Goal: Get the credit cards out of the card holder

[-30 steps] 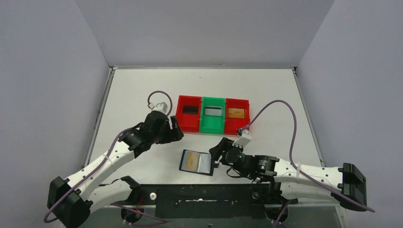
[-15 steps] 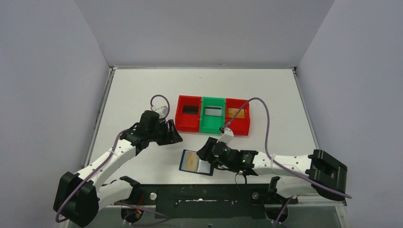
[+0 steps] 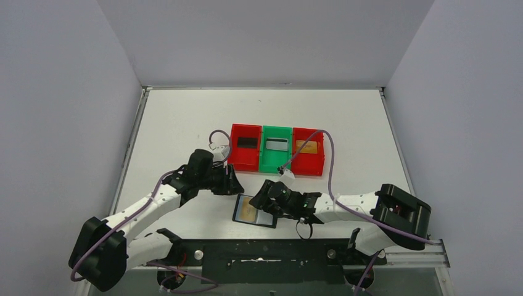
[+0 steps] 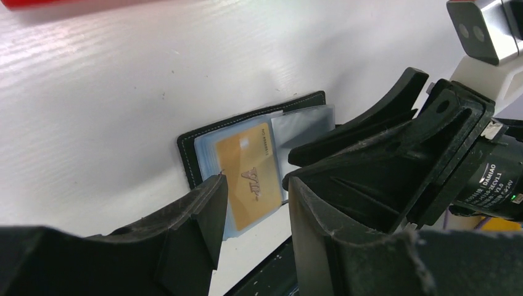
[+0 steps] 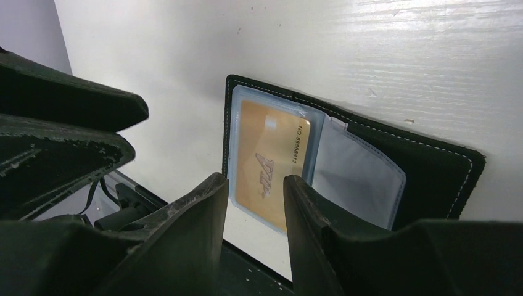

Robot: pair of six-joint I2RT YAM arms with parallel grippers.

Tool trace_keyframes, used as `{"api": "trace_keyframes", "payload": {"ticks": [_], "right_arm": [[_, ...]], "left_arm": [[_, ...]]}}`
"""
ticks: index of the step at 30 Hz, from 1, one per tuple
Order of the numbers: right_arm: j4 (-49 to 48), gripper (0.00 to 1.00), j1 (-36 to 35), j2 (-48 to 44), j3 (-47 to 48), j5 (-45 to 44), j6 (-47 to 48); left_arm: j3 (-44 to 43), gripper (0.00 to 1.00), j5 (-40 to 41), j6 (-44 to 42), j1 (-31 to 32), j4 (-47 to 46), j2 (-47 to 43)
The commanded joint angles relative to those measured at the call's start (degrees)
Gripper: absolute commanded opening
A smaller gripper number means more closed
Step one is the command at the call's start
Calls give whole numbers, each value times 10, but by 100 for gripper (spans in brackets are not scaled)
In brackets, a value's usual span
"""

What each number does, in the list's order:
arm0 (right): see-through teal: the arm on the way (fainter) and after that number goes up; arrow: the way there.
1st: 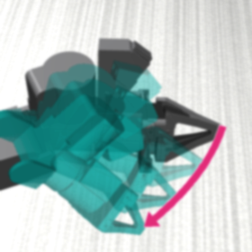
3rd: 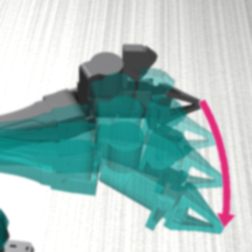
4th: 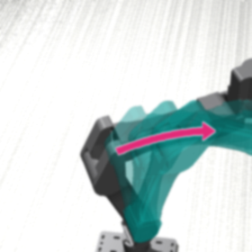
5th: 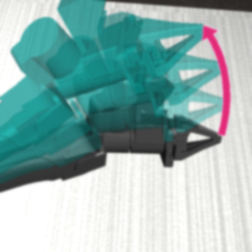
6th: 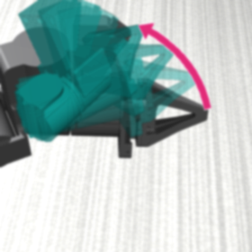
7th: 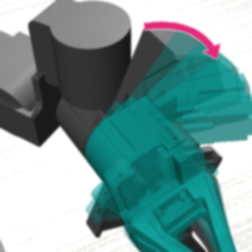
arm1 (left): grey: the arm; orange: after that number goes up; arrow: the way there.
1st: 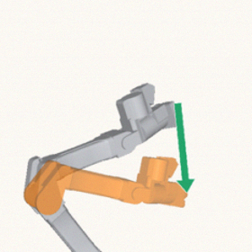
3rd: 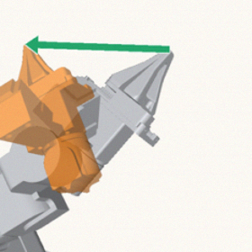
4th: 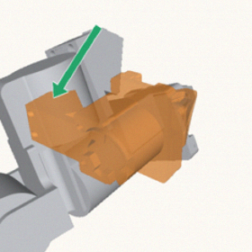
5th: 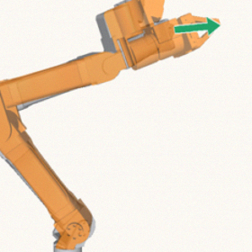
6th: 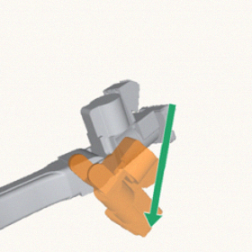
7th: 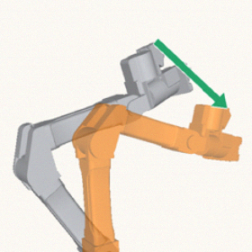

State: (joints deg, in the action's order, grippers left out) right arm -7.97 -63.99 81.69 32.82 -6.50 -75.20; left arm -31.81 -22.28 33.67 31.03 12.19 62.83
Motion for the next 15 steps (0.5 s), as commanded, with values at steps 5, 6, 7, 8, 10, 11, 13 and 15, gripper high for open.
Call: {"api": "trace_keyframes", "payload": {"ticks": [5, 6, 7, 8, 10, 11, 13, 15], "right_arm": [[-27, 40, 9, 8, 10, 2, -14], [-26, 40, 9, 7, 9, 1, -14], [-26, 40, 9, 6, 9, -1, -15], [-26, 40, 9, 6, 8, -3, -16], [-29, 40, 9, 7, 5, -3, -21], [-30, 40, 9, 7, 4, -3, -22], [-28, 40, 8, 7, 4, -8, -22], [-27, 39, 6, 5, 1, -14, -26]], "left_arm": [[-62, 40, 8, -51, 13, 14, 34], [-61, 40, 8, -48, 20, 10, 29], [-61, 41, 17, -53, 27, 17, 24], [-61, 41, 34, -60, 32, 32, 17], [-61, 41, 52, -66, 37, 48, 5], [-54, 41, 60, -64, 43, 48, -1], [-40, 41, 61, -61, 58, 37, -7], [-36, 41, 62, -55, 67, 37, -2]]}}
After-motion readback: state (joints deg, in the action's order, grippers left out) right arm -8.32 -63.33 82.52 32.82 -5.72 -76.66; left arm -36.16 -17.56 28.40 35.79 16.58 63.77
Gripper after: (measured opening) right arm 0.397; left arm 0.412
